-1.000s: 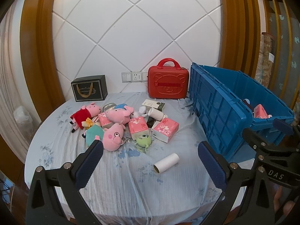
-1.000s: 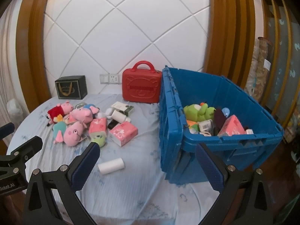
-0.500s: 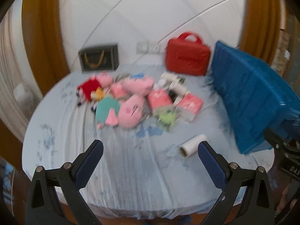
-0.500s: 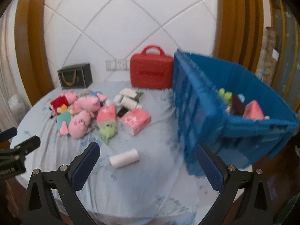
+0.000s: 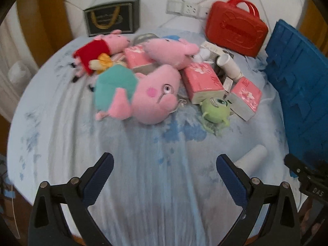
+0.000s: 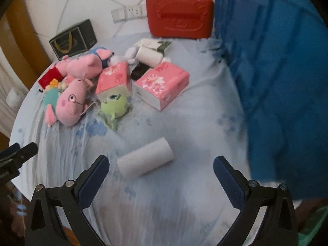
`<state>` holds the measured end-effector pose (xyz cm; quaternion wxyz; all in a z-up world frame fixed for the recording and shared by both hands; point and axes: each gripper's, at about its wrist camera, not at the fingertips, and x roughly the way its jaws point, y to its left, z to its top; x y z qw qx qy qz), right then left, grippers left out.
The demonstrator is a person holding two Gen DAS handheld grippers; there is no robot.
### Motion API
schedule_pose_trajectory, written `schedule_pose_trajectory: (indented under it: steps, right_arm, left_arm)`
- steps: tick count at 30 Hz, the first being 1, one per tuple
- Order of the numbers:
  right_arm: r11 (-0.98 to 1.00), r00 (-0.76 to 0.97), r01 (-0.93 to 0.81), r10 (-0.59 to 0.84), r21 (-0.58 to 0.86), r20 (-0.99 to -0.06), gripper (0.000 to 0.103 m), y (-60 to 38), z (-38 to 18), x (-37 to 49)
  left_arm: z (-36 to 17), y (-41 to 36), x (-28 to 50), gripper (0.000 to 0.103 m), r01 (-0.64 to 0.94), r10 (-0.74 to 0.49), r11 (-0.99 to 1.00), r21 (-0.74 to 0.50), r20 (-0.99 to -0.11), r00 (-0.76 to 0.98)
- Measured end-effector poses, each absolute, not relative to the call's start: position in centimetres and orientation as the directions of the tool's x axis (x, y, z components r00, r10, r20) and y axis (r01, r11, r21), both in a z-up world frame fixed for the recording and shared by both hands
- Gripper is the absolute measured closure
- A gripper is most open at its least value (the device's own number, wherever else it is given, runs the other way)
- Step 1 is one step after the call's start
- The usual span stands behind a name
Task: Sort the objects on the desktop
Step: 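Grasp the green one-eyed plush with the left gripper while the right grasps the white paper roll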
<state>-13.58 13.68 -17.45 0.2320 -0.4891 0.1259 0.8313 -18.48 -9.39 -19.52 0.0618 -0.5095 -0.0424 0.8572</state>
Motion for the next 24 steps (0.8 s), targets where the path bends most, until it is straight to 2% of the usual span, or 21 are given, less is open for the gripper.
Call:
schedule_pose_trajectory:
  steps: [5,8,10,13,18,20,23,24]
  right_arm:
    - [-0.85,-0.358,-0.526,0.245,-0.022,-0.901,0.001,14.5,-19.4,-14.8]
    - [-0.838,-0.336,-0.545,0.234,-0.014,-0.912,0.005,15.0,-20.0,-15.2]
    - [-0.804,-0.328,-0.595,0.24,0.002,-0.914,0.006,15.1,-20.4,-15.0]
    - [-0.752,-0.306,-0.659,0.258,0.008,-0.917,0.015,14.8,-21.0,-15.1]
    - [-0.621,-0.26,-0.783,0.285,0.03,-0.923,0.015,13.6,-22.6,-15.1]
    - [-0.578,-0.251,-0.815,0.288,0.041,-0.924,0.015,13.5,-23.2,-15.2]
    - [-0.509,-0.223,-0.859,0.297,0.043,-0.929,0.015,13.5,-24.1,-15.1]
    - [-0.492,-0.217,-0.869,0.294,0.048,-0.931,0.015,13.5,-24.5,-15.1]
  left_arm:
    - [-22.0,-7.3,-21.2,0.007,-0.157,0.203,-0.976,-0.15,-0.885,-0.419]
    - [-22.8,-5.9,-22.9,0.007,-0.245,0.23,-0.96,-0.139,-0.889,-0.397]
    - [-23.1,-4.5,-24.3,0.007,-0.329,0.266,-0.934,-0.14,-0.886,-0.379]
    - [-23.5,-2.5,-26.2,0.007,-0.442,0.316,-0.887,-0.136,-0.877,-0.363]
    - [-24.9,0.3,-28.6,0.008,-0.59,0.355,-0.801,-0.098,-0.872,-0.337]
    - [-25.7,1.3,-29.3,0.013,-0.638,0.377,-0.763,-0.103,-0.873,-0.31]
    - [-27.5,3.0,-30.0,0.026,-0.696,0.37,-0.712,-0.095,-0.893,-0.257]
    - [-28.1,3.3,-30.1,0.027,-0.708,0.366,-0.7,-0.096,-0.899,-0.241]
